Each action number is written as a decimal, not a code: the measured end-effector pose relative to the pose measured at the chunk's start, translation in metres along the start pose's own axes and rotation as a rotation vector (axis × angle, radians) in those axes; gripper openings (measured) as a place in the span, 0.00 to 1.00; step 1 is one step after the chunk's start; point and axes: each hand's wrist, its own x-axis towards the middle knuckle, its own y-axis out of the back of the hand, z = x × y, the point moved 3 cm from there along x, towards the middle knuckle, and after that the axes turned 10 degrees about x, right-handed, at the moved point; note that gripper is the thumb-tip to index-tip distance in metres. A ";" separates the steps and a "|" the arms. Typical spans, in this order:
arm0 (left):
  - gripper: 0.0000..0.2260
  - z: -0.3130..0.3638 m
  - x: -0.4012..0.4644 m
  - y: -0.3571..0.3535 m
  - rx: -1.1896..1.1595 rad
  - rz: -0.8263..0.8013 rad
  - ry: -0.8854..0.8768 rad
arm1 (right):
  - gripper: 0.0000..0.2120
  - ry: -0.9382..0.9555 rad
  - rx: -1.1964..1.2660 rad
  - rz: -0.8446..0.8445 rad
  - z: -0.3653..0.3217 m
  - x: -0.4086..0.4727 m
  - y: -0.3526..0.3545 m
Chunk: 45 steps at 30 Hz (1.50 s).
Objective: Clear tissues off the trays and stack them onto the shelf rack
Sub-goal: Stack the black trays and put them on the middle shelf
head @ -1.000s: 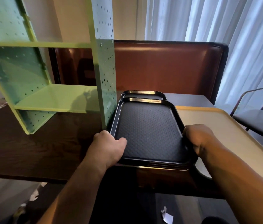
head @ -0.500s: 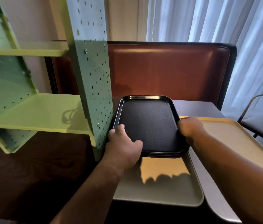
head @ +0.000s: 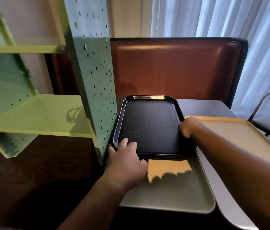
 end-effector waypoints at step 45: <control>0.16 -0.026 -0.072 0.106 -1.192 0.146 -0.115 | 0.10 0.037 1.547 -0.005 0.054 -0.189 0.110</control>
